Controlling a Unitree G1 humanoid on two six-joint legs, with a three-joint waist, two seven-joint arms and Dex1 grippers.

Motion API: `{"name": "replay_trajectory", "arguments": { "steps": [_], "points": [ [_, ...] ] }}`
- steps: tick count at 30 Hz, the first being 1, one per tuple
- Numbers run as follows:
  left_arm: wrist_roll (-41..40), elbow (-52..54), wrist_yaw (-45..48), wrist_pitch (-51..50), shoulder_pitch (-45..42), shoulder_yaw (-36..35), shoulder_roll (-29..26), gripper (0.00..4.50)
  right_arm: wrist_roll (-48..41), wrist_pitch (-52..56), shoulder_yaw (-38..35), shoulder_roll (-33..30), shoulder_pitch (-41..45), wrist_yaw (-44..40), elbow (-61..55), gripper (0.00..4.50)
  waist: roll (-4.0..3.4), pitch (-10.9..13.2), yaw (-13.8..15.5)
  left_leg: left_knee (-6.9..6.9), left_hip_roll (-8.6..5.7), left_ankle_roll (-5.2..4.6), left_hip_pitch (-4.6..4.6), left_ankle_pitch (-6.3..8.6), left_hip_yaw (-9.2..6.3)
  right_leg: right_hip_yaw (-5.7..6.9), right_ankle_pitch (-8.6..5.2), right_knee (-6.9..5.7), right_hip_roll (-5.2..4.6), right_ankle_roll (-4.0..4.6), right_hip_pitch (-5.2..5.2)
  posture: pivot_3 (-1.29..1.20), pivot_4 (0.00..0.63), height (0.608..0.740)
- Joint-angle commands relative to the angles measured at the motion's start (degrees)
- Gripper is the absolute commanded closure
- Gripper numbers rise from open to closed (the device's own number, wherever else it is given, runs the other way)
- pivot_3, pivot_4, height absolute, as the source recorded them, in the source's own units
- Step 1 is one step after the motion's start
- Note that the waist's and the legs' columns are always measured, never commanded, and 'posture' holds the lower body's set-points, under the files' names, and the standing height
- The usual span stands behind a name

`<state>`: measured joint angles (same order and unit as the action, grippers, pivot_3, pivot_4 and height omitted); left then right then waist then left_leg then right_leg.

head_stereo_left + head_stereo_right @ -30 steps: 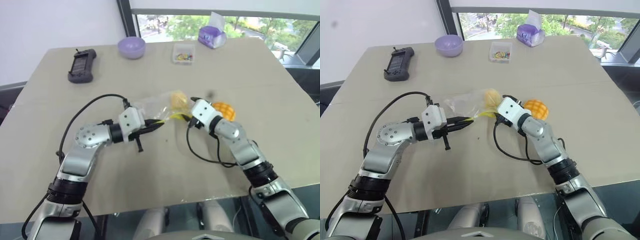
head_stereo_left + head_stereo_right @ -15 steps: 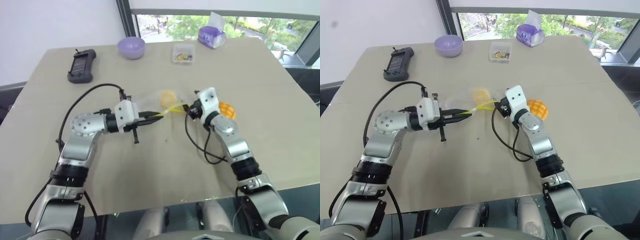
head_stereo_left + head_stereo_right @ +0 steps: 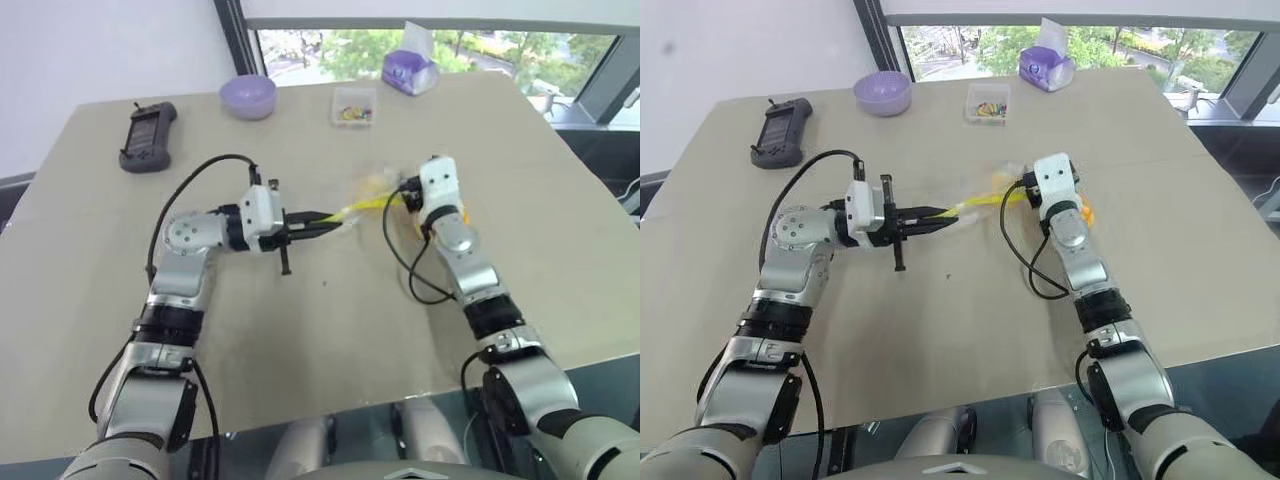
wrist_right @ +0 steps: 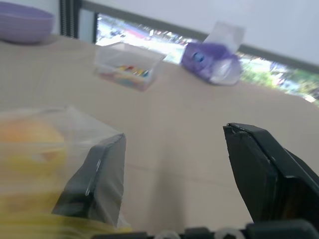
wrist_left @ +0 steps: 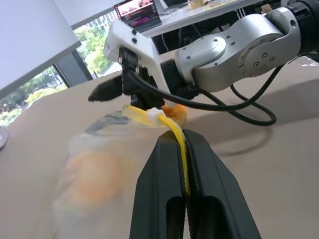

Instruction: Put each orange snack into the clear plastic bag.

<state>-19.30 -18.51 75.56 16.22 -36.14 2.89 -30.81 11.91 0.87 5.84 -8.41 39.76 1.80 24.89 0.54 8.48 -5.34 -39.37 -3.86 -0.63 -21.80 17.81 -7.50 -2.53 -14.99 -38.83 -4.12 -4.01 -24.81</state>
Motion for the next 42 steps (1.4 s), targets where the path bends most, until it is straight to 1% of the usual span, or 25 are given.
{"name": "replay_trajectory", "arguments": {
  "steps": [1,3,6,8,11,14,15,17,18,19,22,25,29,31,36,38,40,42],
  "points": [
    [0.14,-3.30,1.70,5.54,-1.75,-1.65,-0.54,4.50,4.48,2.35,-1.35,-4.64,-3.28,2.02,-8.57,1.11,0.00,-0.01,-0.04,0.01,-0.02,0.00,0.00,0.00,0.01,-0.02,0.00,0.00,-0.02,0.00,0.00,0.00,0.150,0.740],
    [1.95,-5.50,0.69,6.94,-1.56,-1.32,-0.85,4.50,6.18,4.15,-0.06,-5.75,-5.74,0.43,-12.75,1.11,0.00,-0.01,-0.19,0.01,-0.02,0.00,0.00,0.00,0.03,-0.03,0.00,0.01,-0.01,0.00,0.00,0.00,0.150,0.740],
    [3.79,-6.65,-2.13,6.16,1.59,-1.64,-1.50,4.50,8.42,7.30,4.16,-7.79,-11.51,-5.31,-20.03,1.11,-0.02,-0.02,-0.21,0.03,0.02,0.00,0.03,0.00,0.03,-0.04,0.00,-0.03,0.03,0.00,-0.01,0.00,0.150,0.740],
    [3.40,-4.96,-3.44,3.87,3.81,-2.08,-1.71,4.50,7.88,9.31,6.26,-8.48,-14.29,-9.54,-23.42,1.11,-0.05,-0.04,-0.24,0.04,0.03,-0.01,0.05,0.00,0.05,-0.07,0.00,-0.05,0.04,0.00,-0.01,0.00,0.150,0.740],
    [1.65,0.82,-5.13,-0.23,8.57,-2.53,-2.34,4.50,7.96,12.05,10.29,-9.86,-18.26,-16.01,-26.70,1.11,-0.05,-0.04,-0.14,0.01,0.02,-0.02,0.03,0.01,0.11,-0.12,0.00,-0.07,0.04,0.00,-0.03,0.00,0.150,0.740],
    [1.45,4.22,-6.82,-3.20,11.08,-2.95,-2.94,4.50,9.26,13.01,12.30,-11.71,-19.46,-19.38,-27.80,1.11,-0.03,-0.05,0.53,-0.04,0.02,-0.02,0.06,0.01,0.07,-0.09,0.00,-0.08,0.04,-0.01,0.02,0.00,0.150,0.740],
    [1.39,5.03,-7.27,-4.13,11.62,-3.04,-3.07,4.50,9.14,13.47,12.24,-12.09,-19.40,-20.26,-28.20,1.11,-0.01,-0.06,0.92,-0.05,0.02,-0.02,0.08,0.01,0.07,-0.09,0.01,-0.10,0.04,-0.01,0.02,0.00,0.150,0.740],
    [1.30,6.58,-7.98,-5.39,12.70,-3.10,-3.32,4.50,8.91,13.75,11.71,-12.50,-18.99,-21.08,-28.62,0.54,-0.01,-0.06,1.22,-0.05,0.03,-0.01,0.11,0.01,0.08,-0.09,0.01,-0.11,0.05,-0.01,0.04,0.00,0.150,0.740],
    [1.29,7.07,-8.39,-5.89,13.02,-3.15,-3.30,4.50,8.98,13.53,11.65,-12.75,-18.73,-21.43,-28.57,0.37,-0.01,-0.06,1.28,-0.05,0.03,-0.01,0.11,0.01,0.08,-0.09,0.01,-0.12,0.05,-0.01,0.04,0.00,0.150,0.740],
    [1.23,7.47,-8.81,-6.32,13.26,-3.23,-3.23,4.50,9.25,13.26,11.76,-13.09,-18.53,-21.71,-28.61,0.06,-0.01,-0.06,1.35,-0.04,0.03,-0.01,0.11,0.01,0.08,-0.09,0.01,-0.11,0.05,-0.01,0.04,0.00,0.150,0.740],
    [1.12,8.68,-10.50,-8.16,14.02,-3.29,-2.84,4.50,9.26,12.54,11.19,-13.59,-18.13,-21.80,-29.37,0.06,-0.01,-0.06,1.50,-0.03,0.03,-0.01,0.10,0.01,0.07,-0.08,0.01,-0.08,0.05,-0.01,0.03,0.00,0.150,0.740],
    [1.90,10.67,-13.19,-10.03,14.65,-2.56,-1.84,4.50,7.99,12.31,10.49,-14.86,-18.13,-24.72,-32.30,0.06,-0.01,-0.06,1.68,-0.03,0.02,-0.01,0.08,0.01,0.08,-0.08,0.01,-0.06,0.02,0.00,0.03,0.00,0.150,0.740],
    [4.48,11.88,-17.88,-11.20,13.67,-1.35,-0.07,4.50,3.47,14.53,7.75,-17.63,-19.77,-30.88,-40.67,0.06,-0.01,-0.06,2.15,-0.03,0.01,-0.01,0.06,0.01,0.06,-0.07,0.01,-0.04,0.02,-0.01,0.02,0.00,0.150,0.740],
    [4.15,12.61,-18.00,-11.79,13.39,-0.81,0.63,4.50,2.20,15.19,6.74,-18.44,-19.96,-32.05,-43.38,0.06,-0.01,-0.06,2.53,-0.02,0.02,-0.01,0.04,0.01,0.04,-0.04,0.00,-0.03,0.02,-0.01,0.03,0.00,0.150,0.740],
    [4.08,13.26,-18.50,-12.55,12.51,0.03,2.06,4.50,1.26,18.17,7.82,-13.16,-15.78,-30.29,-41.22,0.06,-0.01,-0.06,2.76,-0.03,0.05,-0.01,0.09,0.01,0.06,-0.06,0.01,-0.09,0.04,0.01,0.03,0.00,0.150,0.740],
    [4.47,13.22,-19.16,-13.12,12.02,0.08,2.36,4.50,-0.02,19.70,7.21,-11.15,-15.02,-30.05,-41.03,0.06,-0.01,-0.06,2.83,-0.03,0.05,-0.01,0.08,0.00,0.06,-0.04,0.02,-0.08,0.05,0.01,0.03,0.00,0.150,0.740],
    [5.06,13.21,-21.34,-14.87,11.00,-0.34,2.82,4.50,-1.10,21.10,6.58,-11.47,-15.57,-31.62,-43.03,0.06,-0.01,-0.06,3.11,-0.03,0.02,-0.01,0.05,0.00,0.05,-0.04,0.02,-0.05,0.02,0.01,0.03,0.00,0.150,0.740],
    [5.57,13.22,-22.71,-15.25,10.23,-0.51,3.15,4.50,-2.05,22.72,5.61,-13.26,-17.18,-33.48,-46.07,0.06,0.00,-0.06,3.36,-0.05,-0.03,-0.01,-0.02,0.00,-0.01,0.01,0.02,0.01,-0.02,0.01,0.03,0.00,0.150,0.740]
  ]
}}
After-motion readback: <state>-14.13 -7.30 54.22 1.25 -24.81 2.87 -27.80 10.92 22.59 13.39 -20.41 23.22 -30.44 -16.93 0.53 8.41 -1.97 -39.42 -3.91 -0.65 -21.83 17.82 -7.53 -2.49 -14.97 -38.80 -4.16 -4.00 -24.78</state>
